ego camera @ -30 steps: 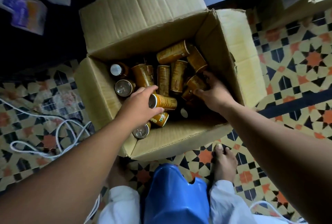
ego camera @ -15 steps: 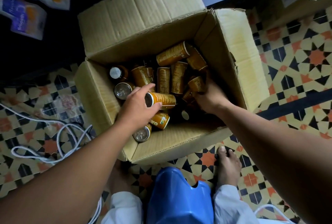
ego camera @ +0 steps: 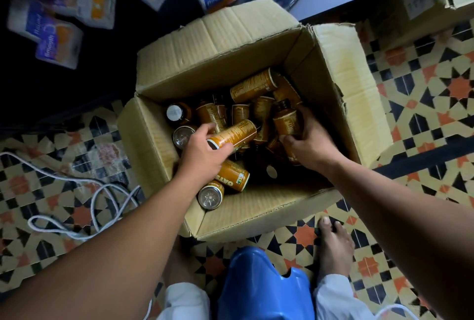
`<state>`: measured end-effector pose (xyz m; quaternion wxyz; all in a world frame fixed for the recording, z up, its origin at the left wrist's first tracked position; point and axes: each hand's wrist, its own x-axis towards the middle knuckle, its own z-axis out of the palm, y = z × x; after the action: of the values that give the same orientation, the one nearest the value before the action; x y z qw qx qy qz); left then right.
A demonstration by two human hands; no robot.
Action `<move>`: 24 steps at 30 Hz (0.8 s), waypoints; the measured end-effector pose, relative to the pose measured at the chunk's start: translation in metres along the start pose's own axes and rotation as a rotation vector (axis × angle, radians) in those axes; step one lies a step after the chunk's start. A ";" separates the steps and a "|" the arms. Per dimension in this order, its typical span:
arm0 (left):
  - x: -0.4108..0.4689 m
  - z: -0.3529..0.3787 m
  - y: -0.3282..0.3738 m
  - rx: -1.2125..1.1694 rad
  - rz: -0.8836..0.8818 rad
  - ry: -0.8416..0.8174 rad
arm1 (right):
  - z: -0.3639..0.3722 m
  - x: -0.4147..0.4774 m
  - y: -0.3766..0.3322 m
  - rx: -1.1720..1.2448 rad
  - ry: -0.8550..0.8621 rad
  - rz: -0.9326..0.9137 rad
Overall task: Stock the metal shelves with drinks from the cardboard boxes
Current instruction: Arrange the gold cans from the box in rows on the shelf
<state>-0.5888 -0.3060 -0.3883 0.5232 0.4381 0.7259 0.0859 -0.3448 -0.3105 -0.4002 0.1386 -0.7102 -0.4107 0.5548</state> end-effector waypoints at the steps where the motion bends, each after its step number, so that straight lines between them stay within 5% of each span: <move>1: -0.002 0.001 -0.002 -0.141 -0.053 -0.009 | 0.000 -0.002 -0.002 0.020 0.011 -0.017; 6: -0.016 -0.001 0.007 -0.683 -0.184 -0.203 | 0.004 -0.015 -0.018 0.057 0.048 -0.127; 10: -0.031 -0.010 0.025 -0.535 -0.109 -0.318 | 0.002 -0.033 -0.041 0.115 0.051 -0.218; 15: -0.058 -0.034 0.070 -0.209 0.137 -0.193 | -0.021 -0.068 -0.090 0.141 0.019 -0.330; 24: -0.168 -0.111 0.202 -0.209 0.458 -0.003 | -0.084 -0.175 -0.220 0.201 0.080 -0.577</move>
<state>-0.5600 -0.2695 -0.1071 0.5336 0.5348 0.5940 0.2764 -0.3716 -0.2799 -0.1095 0.3761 -0.5683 -0.5325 0.5020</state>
